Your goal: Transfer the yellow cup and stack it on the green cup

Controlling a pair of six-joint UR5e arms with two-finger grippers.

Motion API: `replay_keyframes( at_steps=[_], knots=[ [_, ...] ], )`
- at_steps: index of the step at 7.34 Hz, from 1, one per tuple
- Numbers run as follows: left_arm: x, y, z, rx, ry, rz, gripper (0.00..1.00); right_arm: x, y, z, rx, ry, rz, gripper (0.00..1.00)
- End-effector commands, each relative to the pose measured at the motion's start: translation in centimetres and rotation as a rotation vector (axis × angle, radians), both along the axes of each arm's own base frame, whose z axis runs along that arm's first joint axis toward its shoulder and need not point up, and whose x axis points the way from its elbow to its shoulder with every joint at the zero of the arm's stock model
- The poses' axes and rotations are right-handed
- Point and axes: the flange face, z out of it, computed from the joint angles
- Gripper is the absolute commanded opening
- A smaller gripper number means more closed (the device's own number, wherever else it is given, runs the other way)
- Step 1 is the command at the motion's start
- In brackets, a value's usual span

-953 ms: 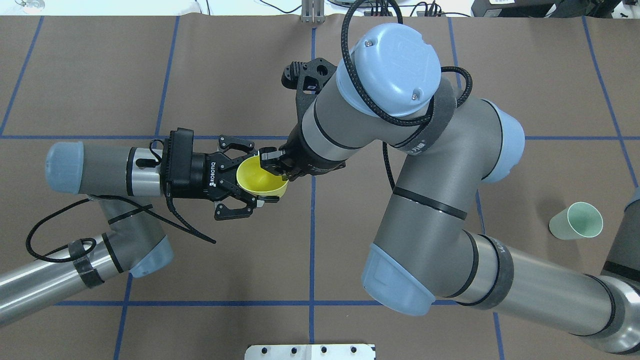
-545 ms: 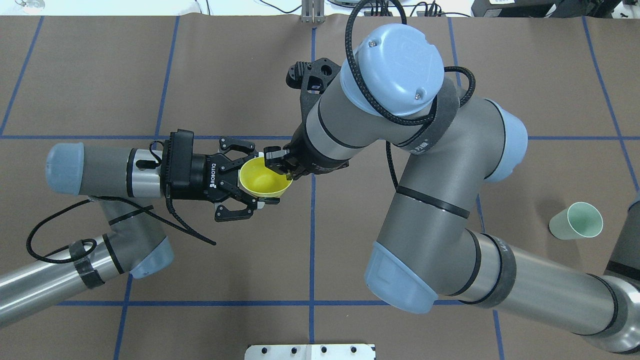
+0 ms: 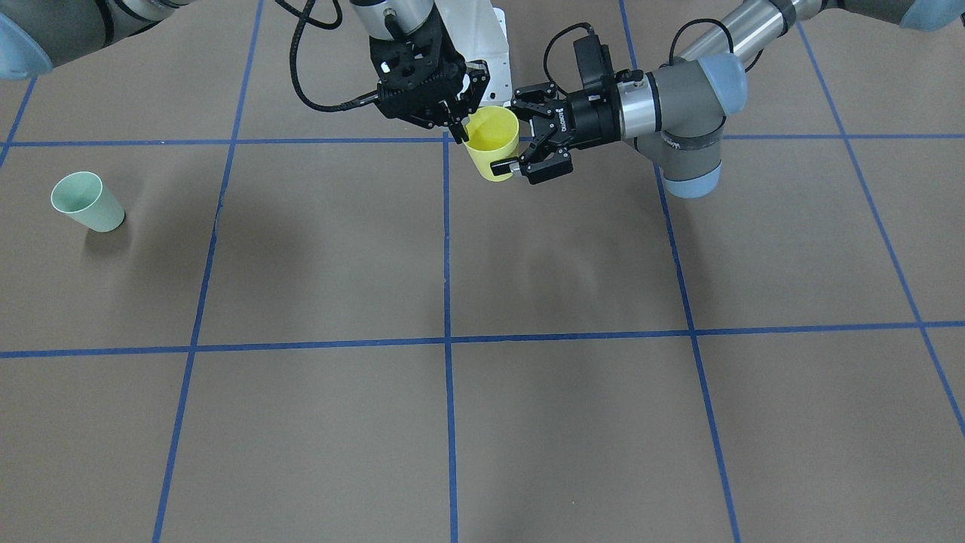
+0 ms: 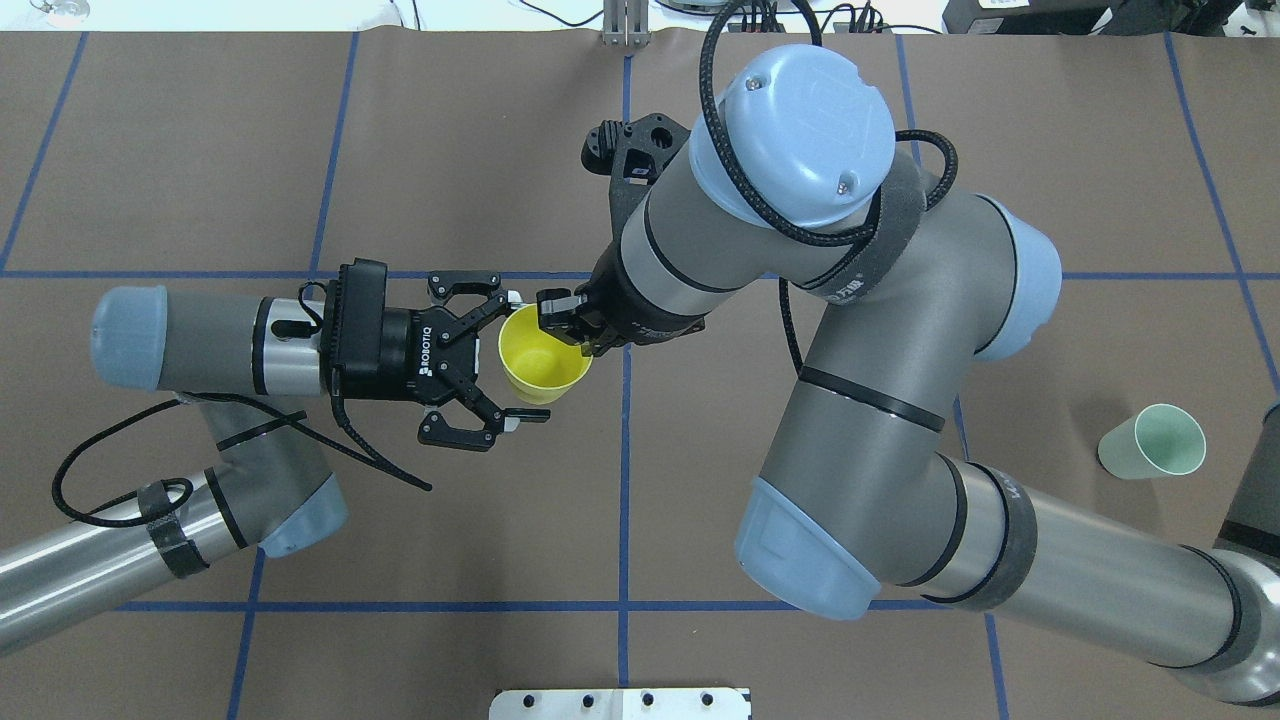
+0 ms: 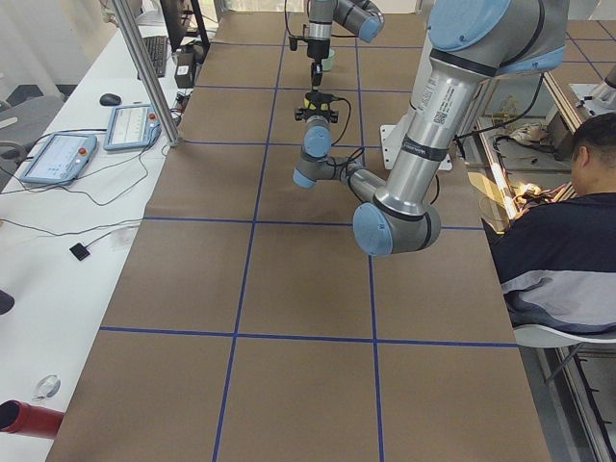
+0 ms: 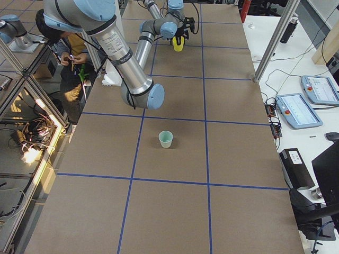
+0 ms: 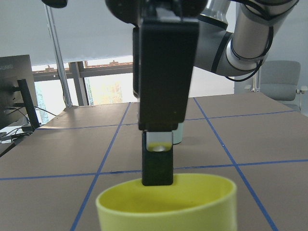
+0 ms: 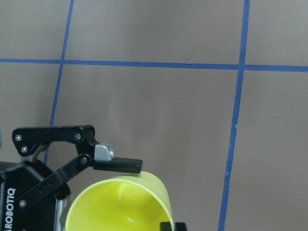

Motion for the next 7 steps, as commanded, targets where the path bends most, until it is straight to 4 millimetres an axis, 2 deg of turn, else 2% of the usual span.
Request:
replay_keyframes(
  at_steps=[1,5,7],
  knots=[
    [0.0,0.0,0.3,-0.007,-0.006,0.0,0.99,0.5,-0.5,0.7,-0.005,0.008,0.01,0.0],
    [-0.2,-1.0,-0.1,-0.049,0.019,-0.077,0.99,7.4,-6.1,6.7,-0.036,0.062,0.084,0.0],
    [-0.7,-2.0,-0.3,-0.165,0.067,-0.14,0.99,12.1,-9.2,7.5,-0.021,0.067,0.142,0.0]
  ],
)
